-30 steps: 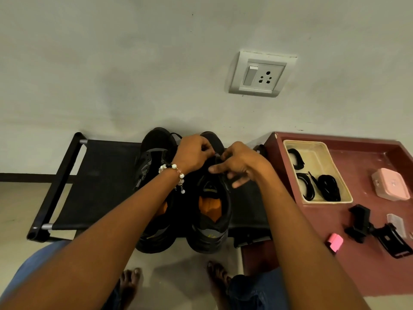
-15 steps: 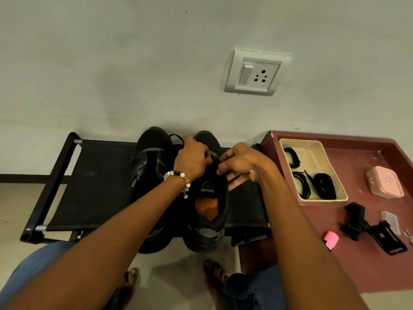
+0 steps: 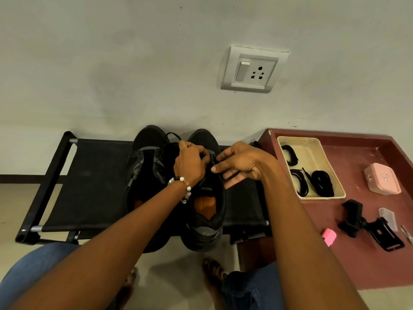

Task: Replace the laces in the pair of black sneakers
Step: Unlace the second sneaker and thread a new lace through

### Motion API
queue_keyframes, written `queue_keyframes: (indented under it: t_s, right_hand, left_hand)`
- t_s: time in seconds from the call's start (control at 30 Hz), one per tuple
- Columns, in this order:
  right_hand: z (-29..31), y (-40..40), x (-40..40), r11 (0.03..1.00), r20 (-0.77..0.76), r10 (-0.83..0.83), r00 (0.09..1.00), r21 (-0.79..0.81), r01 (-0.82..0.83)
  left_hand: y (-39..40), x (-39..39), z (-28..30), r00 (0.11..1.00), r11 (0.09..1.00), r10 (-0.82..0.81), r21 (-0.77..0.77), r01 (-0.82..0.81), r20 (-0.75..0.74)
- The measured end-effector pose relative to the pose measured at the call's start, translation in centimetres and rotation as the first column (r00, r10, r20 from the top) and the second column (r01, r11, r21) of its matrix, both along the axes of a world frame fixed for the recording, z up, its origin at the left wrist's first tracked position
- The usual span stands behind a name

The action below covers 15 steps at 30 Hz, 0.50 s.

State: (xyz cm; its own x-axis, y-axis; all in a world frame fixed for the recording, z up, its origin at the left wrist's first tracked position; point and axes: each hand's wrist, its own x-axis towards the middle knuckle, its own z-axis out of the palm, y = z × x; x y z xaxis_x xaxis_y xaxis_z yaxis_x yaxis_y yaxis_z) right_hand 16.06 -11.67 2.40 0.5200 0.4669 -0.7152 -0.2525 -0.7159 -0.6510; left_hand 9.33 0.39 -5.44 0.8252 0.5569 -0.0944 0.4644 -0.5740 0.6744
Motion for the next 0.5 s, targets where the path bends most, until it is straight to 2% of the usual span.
queue_keyframes:
  t_s: [0.17,0.23,0.33,0.5]
  right_hand:
    - [-0.9,-0.3,0.8,0.997,0.045,-0.074,0.996,0.029,0.073]
    - [-1.9,0.1,0.9,0.992,0.163,-0.125,0.979,0.038,0.121]
    - [-3.2,1.0,0.8,0.995,0.362,-0.093,0.927,-0.005,0.102]
    - [-4.1,1.9,0.9,0.996,0.505,-0.058,0.861,-0.030,0.085]
  left_hand:
    - [0.0,0.0,-0.2,1.000,0.998,0.027,-0.060,-0.026,0.012]
    - [-0.2,0.2,-0.3,0.998,0.995,0.061,-0.074,-0.060,0.010]
    - [-0.7,0.7,-0.6,0.987,0.979,0.161,-0.126,-0.158,0.008]
    - [-0.7,1.8,-1.0,0.940,0.910,0.338,-0.241,-0.338,-0.043]
